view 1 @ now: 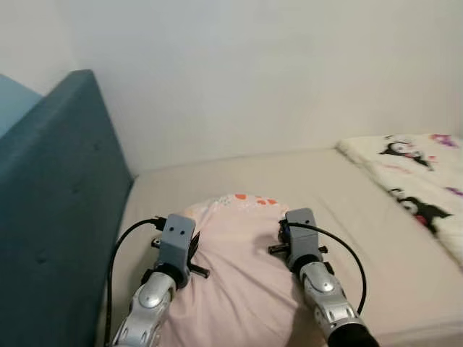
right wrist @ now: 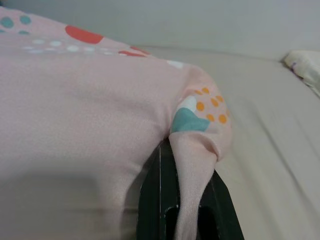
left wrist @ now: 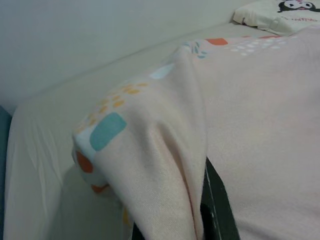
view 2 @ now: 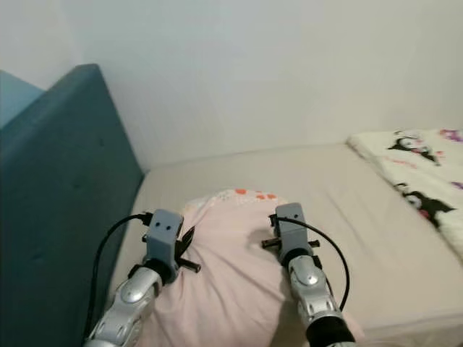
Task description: Clean up the room
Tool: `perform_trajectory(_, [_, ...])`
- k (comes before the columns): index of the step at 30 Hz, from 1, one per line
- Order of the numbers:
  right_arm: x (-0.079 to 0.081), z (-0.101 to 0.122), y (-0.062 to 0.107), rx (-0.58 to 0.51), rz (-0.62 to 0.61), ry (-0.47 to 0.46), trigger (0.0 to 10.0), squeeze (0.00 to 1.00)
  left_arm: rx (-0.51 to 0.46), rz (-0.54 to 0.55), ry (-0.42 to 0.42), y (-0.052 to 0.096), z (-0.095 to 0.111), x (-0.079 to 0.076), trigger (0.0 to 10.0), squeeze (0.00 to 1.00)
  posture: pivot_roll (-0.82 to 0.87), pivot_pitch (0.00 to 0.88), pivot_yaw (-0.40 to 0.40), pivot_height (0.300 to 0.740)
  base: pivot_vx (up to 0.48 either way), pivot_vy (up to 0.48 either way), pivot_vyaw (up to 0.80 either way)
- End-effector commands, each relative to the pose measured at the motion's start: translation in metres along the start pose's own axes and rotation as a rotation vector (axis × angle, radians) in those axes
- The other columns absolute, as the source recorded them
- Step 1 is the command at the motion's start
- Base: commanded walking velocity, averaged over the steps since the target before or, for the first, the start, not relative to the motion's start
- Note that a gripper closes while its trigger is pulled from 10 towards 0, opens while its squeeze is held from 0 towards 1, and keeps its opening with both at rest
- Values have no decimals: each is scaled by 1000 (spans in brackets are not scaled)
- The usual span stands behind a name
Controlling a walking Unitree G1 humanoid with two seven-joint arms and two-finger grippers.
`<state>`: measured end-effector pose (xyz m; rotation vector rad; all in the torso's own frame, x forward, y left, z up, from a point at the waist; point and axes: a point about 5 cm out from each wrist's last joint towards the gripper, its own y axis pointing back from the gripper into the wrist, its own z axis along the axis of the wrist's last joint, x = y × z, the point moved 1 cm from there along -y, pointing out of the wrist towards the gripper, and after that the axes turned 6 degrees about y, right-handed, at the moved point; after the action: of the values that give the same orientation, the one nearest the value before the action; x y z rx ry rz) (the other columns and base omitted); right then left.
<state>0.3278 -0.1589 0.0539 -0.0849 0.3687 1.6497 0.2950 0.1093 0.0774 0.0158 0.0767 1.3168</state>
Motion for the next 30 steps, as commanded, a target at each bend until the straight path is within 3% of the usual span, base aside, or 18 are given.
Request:
perform_trajectory(1, [-10, 1, 0, 3, -47, -10, 10000, 0, -33, 50, -27, 1, 9, 15, 10000, 0, -22, 0, 23, 740, 0, 0, 0])
perform_trajectory(14, [-10, 1, 0, 2, -49, -7, 10000, 0, -30, 44, -18, 1, 7, 15, 10000, 0, -21, 0, 22, 740, 0, 0, 0])
perform_trajectory(30, [-10, 1, 0, 1, -50, -4, 10000, 0, -29, 34, -19, 2, 7, 15, 10000, 0, -19, 0, 24, 740, 0, 324, 0])
